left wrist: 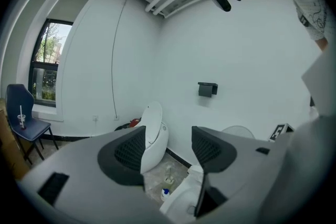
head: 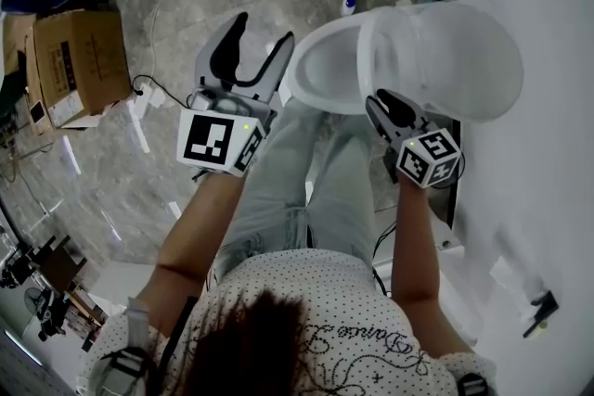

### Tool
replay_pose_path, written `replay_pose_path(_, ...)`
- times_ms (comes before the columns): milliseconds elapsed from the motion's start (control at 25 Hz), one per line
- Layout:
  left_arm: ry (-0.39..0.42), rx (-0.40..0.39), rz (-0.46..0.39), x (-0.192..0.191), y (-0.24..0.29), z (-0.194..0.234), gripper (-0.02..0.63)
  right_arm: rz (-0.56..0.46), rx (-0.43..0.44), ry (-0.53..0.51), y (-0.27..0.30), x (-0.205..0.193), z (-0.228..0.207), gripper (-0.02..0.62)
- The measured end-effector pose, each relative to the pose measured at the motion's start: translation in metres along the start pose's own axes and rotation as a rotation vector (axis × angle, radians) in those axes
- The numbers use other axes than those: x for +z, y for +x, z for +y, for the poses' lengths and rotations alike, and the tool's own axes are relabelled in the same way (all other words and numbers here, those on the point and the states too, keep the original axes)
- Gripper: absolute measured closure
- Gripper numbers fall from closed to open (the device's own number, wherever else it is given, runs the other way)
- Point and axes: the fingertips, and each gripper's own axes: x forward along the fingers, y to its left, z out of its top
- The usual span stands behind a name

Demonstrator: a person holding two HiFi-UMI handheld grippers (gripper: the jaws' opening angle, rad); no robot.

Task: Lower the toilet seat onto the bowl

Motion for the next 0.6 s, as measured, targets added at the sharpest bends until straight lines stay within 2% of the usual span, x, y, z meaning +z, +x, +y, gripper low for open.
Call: replay_pose_path(600, -0.008, 0.022, 0.015, -0.035, -0.018, 0.025, 0.347, 0.079, 0.036, -0.009, 0.06, -0.045, 0.022, 0.459)
